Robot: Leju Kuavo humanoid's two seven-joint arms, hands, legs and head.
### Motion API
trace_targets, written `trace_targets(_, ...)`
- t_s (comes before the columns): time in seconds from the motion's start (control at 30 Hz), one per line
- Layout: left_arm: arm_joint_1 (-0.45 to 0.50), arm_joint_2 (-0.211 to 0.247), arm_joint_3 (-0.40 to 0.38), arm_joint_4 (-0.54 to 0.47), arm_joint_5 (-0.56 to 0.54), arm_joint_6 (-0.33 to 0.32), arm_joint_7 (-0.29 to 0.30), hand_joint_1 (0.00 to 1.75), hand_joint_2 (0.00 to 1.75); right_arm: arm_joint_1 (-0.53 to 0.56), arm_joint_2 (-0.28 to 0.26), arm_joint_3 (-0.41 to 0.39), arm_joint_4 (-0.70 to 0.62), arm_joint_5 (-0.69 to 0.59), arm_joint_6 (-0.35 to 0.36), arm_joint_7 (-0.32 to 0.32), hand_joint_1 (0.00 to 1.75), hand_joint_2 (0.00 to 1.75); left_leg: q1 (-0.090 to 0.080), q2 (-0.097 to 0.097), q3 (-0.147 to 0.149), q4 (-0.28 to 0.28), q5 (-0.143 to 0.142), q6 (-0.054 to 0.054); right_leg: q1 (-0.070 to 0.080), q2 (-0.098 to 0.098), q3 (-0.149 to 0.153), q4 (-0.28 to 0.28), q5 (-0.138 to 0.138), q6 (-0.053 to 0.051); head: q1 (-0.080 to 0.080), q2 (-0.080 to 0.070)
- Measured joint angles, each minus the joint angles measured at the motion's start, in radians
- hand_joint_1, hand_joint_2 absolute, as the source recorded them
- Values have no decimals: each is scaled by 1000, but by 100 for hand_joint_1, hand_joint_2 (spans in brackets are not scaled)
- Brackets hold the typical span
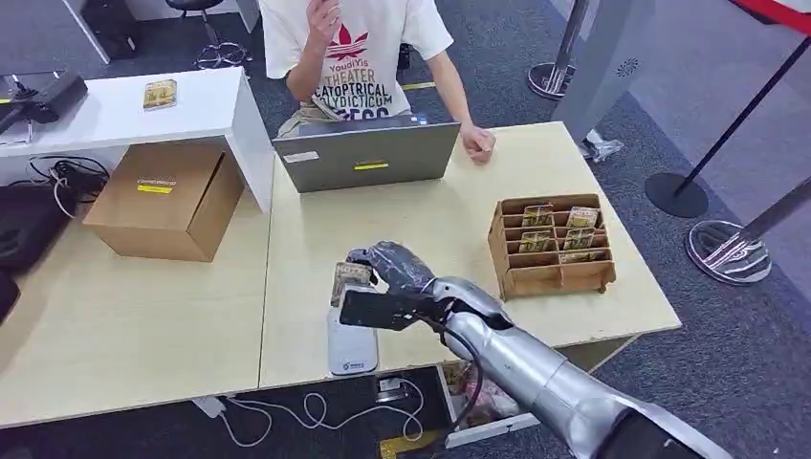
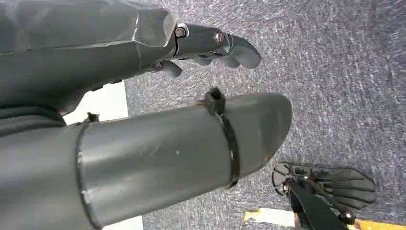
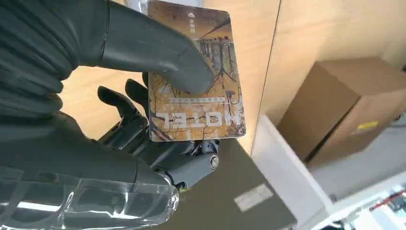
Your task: Pass the card to the sensor for recognition and then transmit it.
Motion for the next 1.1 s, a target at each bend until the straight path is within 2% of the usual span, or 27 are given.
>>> trace_targets(0.17,0,0,0,0,-9,-1,-3,0,0,0,3,51,45,-6,-3,-16,175,175,0,0,0,0,0,0,0,0,0,0,0,0,0,0)
trace_targets(0.37,-1,0,0,0,-15,0,-3,0,0,-1,36,101,129,-18,-3,-24,175,175,0,0,0,0,0,0,0,0,0,0,0,0,0,0)
trace_targets(0.6,-2,-1,-2,0,-21,0,11,0,0,-3,90,125,222,-27,2,-22,175,175,0,0,0,0,0,0,0,0,0,0,0,0,0,0)
trace_targets(0.83,-8,-2,-3,0,-13,4,28,0,0,-10,173,149,309,-26,44,-11,175,175,1,0,0,0,0,0,0,0,0,0,0,0,0,0)
trace_targets(1.1,-8,-1,-5,0,-16,3,28,0,0,-14,227,164,378,-42,72,-3,175,175,1,0,0,0,0,0,1,0,0,0,0,0,0,0)
